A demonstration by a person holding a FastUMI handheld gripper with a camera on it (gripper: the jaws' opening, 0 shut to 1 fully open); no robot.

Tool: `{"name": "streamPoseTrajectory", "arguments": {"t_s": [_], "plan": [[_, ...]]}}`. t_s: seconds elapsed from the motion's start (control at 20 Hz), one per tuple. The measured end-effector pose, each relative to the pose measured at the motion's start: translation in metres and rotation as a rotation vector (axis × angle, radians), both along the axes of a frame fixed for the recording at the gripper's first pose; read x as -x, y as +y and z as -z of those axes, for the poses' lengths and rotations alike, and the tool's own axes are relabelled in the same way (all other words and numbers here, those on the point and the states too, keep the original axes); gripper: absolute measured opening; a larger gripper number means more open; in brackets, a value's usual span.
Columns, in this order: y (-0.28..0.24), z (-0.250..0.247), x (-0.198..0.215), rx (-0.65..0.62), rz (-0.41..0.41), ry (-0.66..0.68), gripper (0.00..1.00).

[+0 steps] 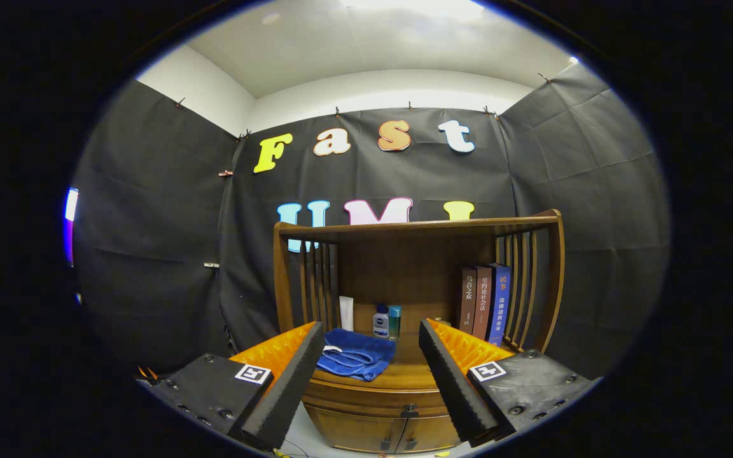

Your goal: Pull open the drawer, take out the items inside it, and place them on the countertop above the cabinet.

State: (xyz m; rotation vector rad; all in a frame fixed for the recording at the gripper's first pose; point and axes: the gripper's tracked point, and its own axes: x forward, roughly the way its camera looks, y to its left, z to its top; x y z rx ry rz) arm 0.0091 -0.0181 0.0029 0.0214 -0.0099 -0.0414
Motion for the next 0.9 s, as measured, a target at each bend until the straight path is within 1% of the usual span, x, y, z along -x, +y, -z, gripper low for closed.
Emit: {"name": "streamPoseTrajectory", "arguments": {"t_s": [0.3,0.45,0.7,0.9], "plan": [[-0.006,-0.005,0.000,-0.008,0.011,-0.007,0.98],[-0.012,-0.005,-0.001,-0.019,0.032,-0.003,0.98],[-0.015,-0.002,-0.001,0.025,0.055,0.003,0.97],[-0.028,0.028,-0.013,0.007,0.080,0.040,0.99]]}}
